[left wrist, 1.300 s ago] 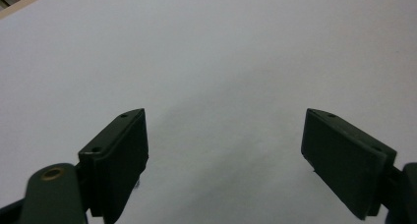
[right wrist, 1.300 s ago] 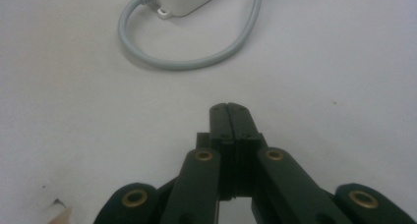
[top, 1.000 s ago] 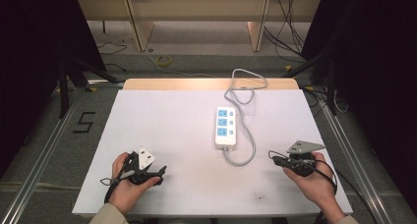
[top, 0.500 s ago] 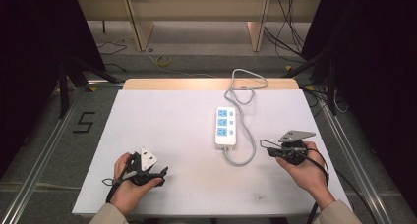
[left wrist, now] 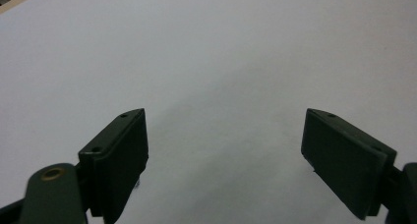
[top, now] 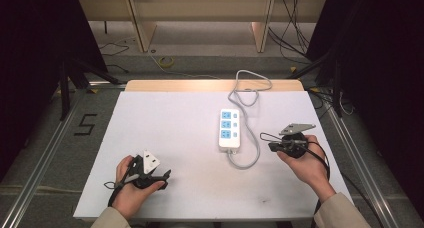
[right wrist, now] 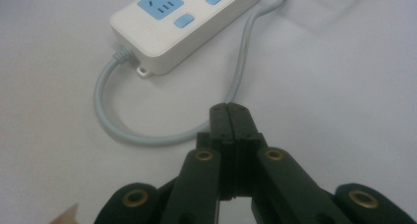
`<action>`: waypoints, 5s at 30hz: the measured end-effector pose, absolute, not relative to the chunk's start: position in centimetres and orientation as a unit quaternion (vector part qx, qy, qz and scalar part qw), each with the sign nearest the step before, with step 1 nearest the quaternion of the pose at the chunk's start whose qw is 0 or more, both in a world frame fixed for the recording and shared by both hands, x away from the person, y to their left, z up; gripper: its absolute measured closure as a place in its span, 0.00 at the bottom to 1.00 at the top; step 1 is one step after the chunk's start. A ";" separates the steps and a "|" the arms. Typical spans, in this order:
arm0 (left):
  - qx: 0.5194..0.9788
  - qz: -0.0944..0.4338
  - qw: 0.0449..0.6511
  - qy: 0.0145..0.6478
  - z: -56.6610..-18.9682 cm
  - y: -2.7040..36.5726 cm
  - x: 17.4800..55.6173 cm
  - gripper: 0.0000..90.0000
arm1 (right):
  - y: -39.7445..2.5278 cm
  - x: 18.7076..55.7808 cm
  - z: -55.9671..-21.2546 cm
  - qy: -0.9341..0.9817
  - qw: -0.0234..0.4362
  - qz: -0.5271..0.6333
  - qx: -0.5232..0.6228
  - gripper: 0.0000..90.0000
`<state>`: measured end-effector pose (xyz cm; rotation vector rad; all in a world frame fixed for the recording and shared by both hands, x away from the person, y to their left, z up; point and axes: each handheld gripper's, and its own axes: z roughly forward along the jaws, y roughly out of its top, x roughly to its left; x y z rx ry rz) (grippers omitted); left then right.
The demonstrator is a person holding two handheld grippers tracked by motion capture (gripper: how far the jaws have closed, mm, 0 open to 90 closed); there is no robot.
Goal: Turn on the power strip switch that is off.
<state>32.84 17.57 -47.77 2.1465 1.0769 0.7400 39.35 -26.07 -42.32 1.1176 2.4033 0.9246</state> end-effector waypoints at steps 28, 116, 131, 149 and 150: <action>0.813 0.280 0.310 0.405 -47.8 17.4 32.8 0.20 | -23.9 43.3 -41.4 0.851 0.165 0.307 0.393 1.00; 0.814 0.286 0.312 0.398 -47.7 17.1 32.8 0.20 | -19.1 50.1 -40.1 0.859 0.165 0.276 0.398 1.00; 0.811 0.284 0.318 0.400 -47.7 16.9 32.8 0.20 | -18.6 51.2 -40.3 0.858 0.160 0.270 0.406 1.00; 0.811 0.285 0.318 0.400 -47.6 17.0 32.8 0.20 | -17.4 52.4 -40.4 0.858 0.154 0.265 0.412 1.00; 0.811 0.286 0.318 0.399 -47.6 16.9 32.8 0.20 | -17.3 52.5 -40.3 0.858 0.155 0.265 0.412 1.00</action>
